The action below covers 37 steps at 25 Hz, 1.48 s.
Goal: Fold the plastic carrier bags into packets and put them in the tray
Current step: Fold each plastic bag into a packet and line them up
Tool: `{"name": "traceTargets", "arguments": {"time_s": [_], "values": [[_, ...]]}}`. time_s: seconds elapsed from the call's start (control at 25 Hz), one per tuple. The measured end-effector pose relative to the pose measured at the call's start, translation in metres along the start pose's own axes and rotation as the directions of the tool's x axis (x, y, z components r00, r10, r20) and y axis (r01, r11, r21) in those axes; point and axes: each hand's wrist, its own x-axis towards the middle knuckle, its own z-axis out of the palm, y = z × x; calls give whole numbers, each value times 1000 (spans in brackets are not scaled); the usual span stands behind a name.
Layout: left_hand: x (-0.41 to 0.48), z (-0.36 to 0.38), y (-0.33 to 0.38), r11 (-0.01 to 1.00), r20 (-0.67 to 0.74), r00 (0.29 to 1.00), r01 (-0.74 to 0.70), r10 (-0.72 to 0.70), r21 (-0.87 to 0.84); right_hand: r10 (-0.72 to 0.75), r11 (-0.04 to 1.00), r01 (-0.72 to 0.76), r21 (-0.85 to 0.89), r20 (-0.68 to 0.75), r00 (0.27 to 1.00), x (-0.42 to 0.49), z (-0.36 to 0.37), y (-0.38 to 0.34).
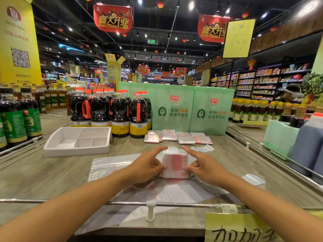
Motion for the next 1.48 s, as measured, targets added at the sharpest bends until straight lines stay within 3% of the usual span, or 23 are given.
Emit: {"name": "traceTargets", "arguments": {"time_s": [0.24, 0.48, 0.68, 0.84, 1.04, 1.48], "values": [[7, 7, -7, 999, -42, 999, -25, 26, 26, 25, 1000, -25, -6, -16, 1000, 5, 4, 8], [15, 12, -10, 917, 32, 990, 114, -137, 383, 39, 980, -14, -199, 123, 992, 7, 6, 10], [14, 9, -14, 799, 133, 967, 97, -216, 593, 58, 950, 5, -311, 192, 980, 12, 8, 17], [18, 5, -18, 775, 249, 915, 98, -316, 625, 139, 910, -6, -415, 290, 947, 20, 2, 19], [21, 0, -20, 782, 363, 852, 83, -377, 618, 91, 943, 41, -329, 376, 922, 19, 4, 23], [6, -6, -13, 813, 360, 915, -67, -181, 579, 2, 947, 87, -308, 278, 961, -5, -2, 4]]}}
